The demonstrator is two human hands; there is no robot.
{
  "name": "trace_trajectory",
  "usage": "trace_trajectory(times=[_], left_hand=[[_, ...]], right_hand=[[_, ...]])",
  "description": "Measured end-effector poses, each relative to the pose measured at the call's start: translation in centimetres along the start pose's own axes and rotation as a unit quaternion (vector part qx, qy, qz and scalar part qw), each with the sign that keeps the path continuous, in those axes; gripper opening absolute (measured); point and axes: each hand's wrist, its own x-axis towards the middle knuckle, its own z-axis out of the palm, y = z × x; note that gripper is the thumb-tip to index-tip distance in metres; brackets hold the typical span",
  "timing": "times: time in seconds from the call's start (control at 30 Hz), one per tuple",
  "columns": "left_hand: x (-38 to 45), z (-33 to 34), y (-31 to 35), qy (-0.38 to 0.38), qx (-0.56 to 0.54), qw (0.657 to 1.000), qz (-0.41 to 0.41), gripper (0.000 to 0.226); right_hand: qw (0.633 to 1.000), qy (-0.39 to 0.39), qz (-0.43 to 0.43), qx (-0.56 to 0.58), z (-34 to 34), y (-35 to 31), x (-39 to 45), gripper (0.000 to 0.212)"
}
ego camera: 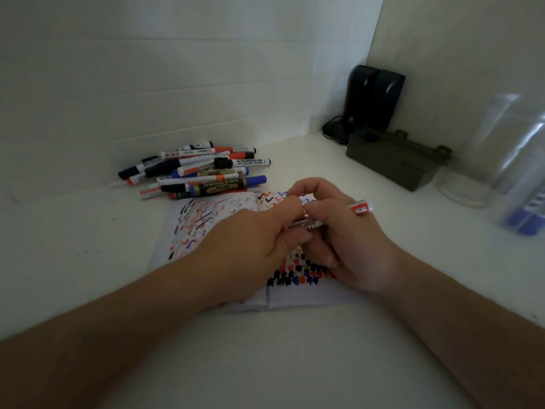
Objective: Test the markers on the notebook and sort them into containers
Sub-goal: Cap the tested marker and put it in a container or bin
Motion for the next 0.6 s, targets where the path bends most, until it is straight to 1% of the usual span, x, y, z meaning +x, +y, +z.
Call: trace_trajectory(times=[0.07,0.1,0.17,0.2,0.23,0.3,0.37,0.4,0.47,0.6], left_hand=[[0.1,-0.2,-0.3,-0.018,-0.009,1.000,-0.014,0.028],[0.1,-0.3,-0.3,-0.032,-0.012,0.999,-0.026,0.036],[0.3,-0.5,-0.4,-0.055,-0.015,0.996,-0.067,0.054],[0.3,-0.6,-0.4,-0.063,-0.016,0.994,-0.084,0.058],[0.3,-0.7,-0.5,-0.070,-0.011,0.993,-0.092,0.053],[0.3,-0.8,-0.8,-0.082,0.033,0.993,-0.082,0.029],[0.3,-0.8,-0.8,-0.101,0.078,0.990,-0.057,0.018],[0.3,-0.8,-0.8,-0.110,0.089,0.989,-0.051,0.017],[0.4,-0.7,-0.7,-0.121,0.092,0.987,-0.050,0.018],[0.6,-0.4,-0.8,-0.123,0.094,0.986,-0.057,0.019]], right_hand=[[1.000,-0.002,0.001,-0.025,0.1,0.1,-0.1,0.021],[0.999,0.001,0.003,-0.034,0.1,0.0,-0.3,0.021],[1.000,0.007,0.013,-0.020,-0.6,-0.8,-0.3,0.023],[1.000,0.003,0.019,-0.001,-1.3,-1.5,-0.3,0.024],[1.000,-0.002,0.026,0.018,-2.2,-2.3,-0.4,0.024],[0.999,-0.023,0.044,0.022,-4.2,-4.1,-1.0,0.023],[0.997,-0.048,0.061,-0.031,-5.4,-4.5,-2.1,0.031],[0.994,-0.053,0.068,-0.067,-5.5,-4.2,-2.7,0.031],[0.989,-0.037,0.066,-0.123,-5.3,-2.8,-3.8,0.024],[0.988,0.020,0.024,-0.152,-4.3,-1.0,-5.0,0.026]])
